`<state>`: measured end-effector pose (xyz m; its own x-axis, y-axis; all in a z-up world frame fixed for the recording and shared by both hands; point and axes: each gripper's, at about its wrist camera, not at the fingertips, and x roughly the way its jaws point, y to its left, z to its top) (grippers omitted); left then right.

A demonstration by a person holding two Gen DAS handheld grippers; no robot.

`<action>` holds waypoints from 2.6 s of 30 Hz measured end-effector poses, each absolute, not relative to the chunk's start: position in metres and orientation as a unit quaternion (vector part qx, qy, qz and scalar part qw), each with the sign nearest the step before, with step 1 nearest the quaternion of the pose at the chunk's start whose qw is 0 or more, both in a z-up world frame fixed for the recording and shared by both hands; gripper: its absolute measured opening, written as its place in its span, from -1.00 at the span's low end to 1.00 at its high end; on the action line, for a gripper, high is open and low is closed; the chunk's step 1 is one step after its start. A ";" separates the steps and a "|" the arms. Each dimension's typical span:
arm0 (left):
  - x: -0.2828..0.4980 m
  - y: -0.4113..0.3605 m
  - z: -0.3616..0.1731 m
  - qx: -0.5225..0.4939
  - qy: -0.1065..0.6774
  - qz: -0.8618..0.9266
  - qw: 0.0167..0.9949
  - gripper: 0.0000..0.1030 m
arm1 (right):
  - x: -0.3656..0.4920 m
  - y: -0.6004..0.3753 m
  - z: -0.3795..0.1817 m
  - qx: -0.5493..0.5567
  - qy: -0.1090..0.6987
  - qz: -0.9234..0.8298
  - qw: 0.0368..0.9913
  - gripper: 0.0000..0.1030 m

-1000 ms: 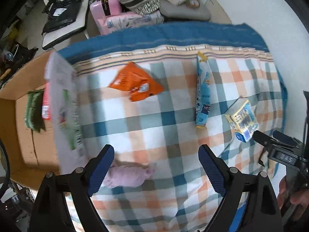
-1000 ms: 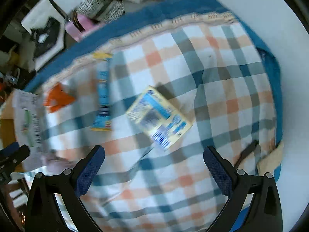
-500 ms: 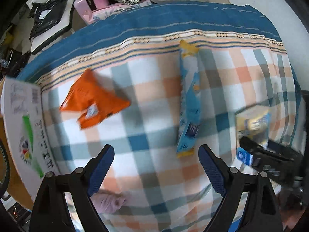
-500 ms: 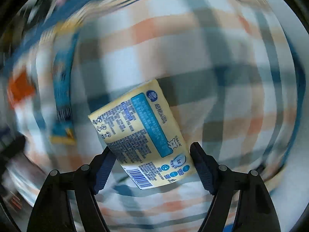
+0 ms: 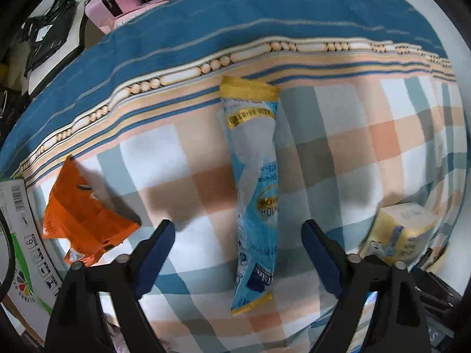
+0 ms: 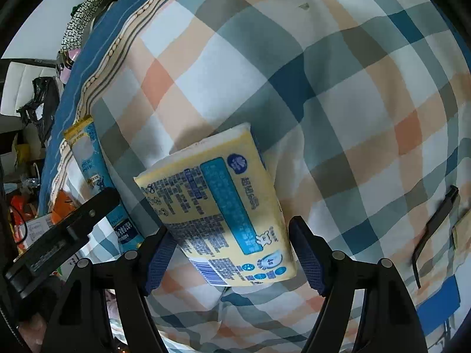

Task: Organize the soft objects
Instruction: 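Grasp the blue tube packet with the left tool while the right tool grasps the yellow box, then carry the blue packet and yellow box into the box and release both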

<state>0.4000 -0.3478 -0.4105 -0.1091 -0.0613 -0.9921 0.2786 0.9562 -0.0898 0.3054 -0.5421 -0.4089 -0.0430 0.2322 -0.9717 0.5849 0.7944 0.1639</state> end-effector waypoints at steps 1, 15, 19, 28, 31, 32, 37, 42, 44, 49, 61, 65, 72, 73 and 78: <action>0.399 -0.350 -0.415 0.082 0.736 -0.126 0.660 0.39 | 0.309 -0.542 -0.411 0.283 0.711 -0.142 0.628 0.51; 0.388 -0.360 -0.415 0.105 0.716 -0.124 0.679 -0.62 | 0.320 -0.511 -0.427 0.229 0.735 -0.156 0.619 0.40; 0.384 -0.361 -0.409 0.105 0.711 -0.127 0.684 -0.71 | 0.320 -0.506 -0.425 0.218 0.737 -0.158 0.620 0.39; 0.354 -0.333 -0.350 0.080 0.673 -0.140 0.722 -0.73 | 0.312 -0.463 -0.374 0.188 0.715 -0.130 0.661 0.28; 0.339 -0.305 -0.323 0.058 0.659 -0.144 0.736 -0.73 | 0.301 -0.441 -0.343 0.174 0.702 -0.109 0.682 0.28; 0.332 -0.293 -0.313 0.049 0.655 -0.145 0.740 -0.73 | 0.297 -0.432 -0.335 0.169 0.699 -0.103 0.687 0.28; 0.315 -0.218 -0.280 0.003 0.644 -0.152 0.750 -0.73 | 0.275 -0.397 -0.298 0.165 0.687 -0.064 0.705 0.28; 0.274 -0.147 -0.245 -0.025 0.631 -0.154 0.760 -0.73 | 0.251 -0.328 -0.254 0.151 0.672 -0.017 0.725 0.28; 0.260 -0.112 -0.234 -0.031 0.625 -0.150 0.765 -0.73 | 0.246 -0.293 -0.242 0.148 0.667 0.003 0.730 0.28; 0.236 -0.036 -0.217 -0.035 0.612 -0.120 0.781 -0.73 | 0.231 -0.200 -0.219 0.127 0.660 0.046 0.739 0.28; 0.226 0.096 -0.193 -0.052 0.582 -0.059 0.809 -0.73 | 0.219 -0.045 -0.200 0.066 0.655 0.099 0.746 0.28; 0.244 0.119 -0.201 -0.051 0.584 -0.048 0.809 -0.73 | 0.232 -0.021 -0.204 0.054 0.655 0.096 0.747 0.28; 0.302 0.162 -0.251 -0.078 0.630 -0.029 0.772 -0.73 | 0.274 -0.009 -0.245 0.041 0.670 0.058 0.739 0.28; 0.311 0.168 -0.260 -0.083 0.638 -0.026 0.766 -0.73 | 0.279 -0.007 -0.252 0.041 0.674 0.052 0.736 0.28; 0.345 0.179 -0.295 -0.086 0.664 -0.024 0.742 -0.73 | 0.299 -0.004 -0.290 0.047 0.700 0.033 0.712 0.28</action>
<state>0.3446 0.1794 -0.2949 0.1167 -0.1489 -0.9819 -0.0784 0.9842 -0.1585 0.2992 -0.0044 -0.2899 0.0186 0.1124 -0.9935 0.0198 0.9934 0.1128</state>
